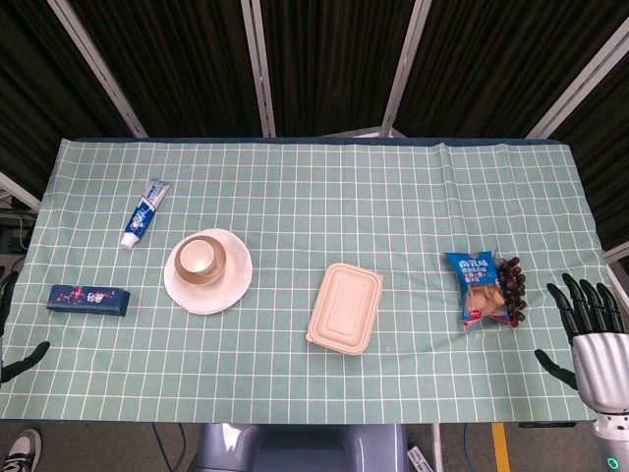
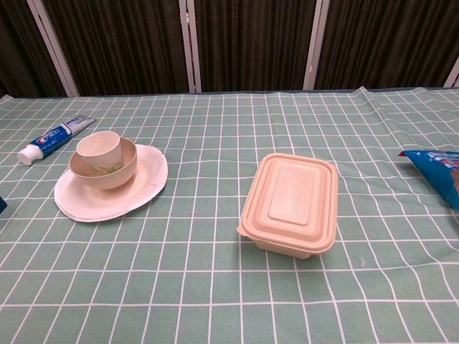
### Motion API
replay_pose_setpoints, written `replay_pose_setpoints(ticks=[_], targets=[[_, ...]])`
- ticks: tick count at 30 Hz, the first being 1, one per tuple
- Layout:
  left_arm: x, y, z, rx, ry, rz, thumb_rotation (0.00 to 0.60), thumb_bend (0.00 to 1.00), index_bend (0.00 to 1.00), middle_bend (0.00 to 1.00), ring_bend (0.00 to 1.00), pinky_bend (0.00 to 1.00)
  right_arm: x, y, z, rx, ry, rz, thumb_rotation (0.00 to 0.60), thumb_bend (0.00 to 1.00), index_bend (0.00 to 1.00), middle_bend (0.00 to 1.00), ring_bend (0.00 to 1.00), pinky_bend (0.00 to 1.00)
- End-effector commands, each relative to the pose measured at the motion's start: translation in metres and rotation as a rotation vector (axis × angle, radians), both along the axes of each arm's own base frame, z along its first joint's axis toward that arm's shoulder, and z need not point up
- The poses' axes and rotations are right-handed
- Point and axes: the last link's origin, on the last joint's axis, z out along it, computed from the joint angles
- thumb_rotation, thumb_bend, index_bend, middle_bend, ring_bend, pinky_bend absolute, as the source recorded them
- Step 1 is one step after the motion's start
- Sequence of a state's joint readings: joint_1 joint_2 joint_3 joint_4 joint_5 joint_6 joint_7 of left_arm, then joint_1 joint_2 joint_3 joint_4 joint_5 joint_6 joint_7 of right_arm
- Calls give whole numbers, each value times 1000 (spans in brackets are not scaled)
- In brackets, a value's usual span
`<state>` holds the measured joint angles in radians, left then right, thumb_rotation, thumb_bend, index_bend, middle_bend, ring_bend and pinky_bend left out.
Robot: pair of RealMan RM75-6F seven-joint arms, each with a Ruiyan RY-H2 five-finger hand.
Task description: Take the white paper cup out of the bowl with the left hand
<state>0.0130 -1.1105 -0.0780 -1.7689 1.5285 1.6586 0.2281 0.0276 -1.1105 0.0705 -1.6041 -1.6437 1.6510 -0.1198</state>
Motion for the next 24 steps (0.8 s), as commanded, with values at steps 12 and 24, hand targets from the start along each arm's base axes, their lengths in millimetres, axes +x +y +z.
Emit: replay_pose_setpoints(ticks=[12, 24], targets=[[-1, 1, -1, -13, -14, 4, 600, 0, 0, 0, 0, 0, 1, 1, 2, -3, -12, 2, 600, 38, 76, 0, 0, 0], [3, 14, -9, -42, -9, -20, 600, 0, 43, 0, 0, 0, -1, 0, 0, 8, -4, -10, 600, 37, 74, 0, 0, 0]])
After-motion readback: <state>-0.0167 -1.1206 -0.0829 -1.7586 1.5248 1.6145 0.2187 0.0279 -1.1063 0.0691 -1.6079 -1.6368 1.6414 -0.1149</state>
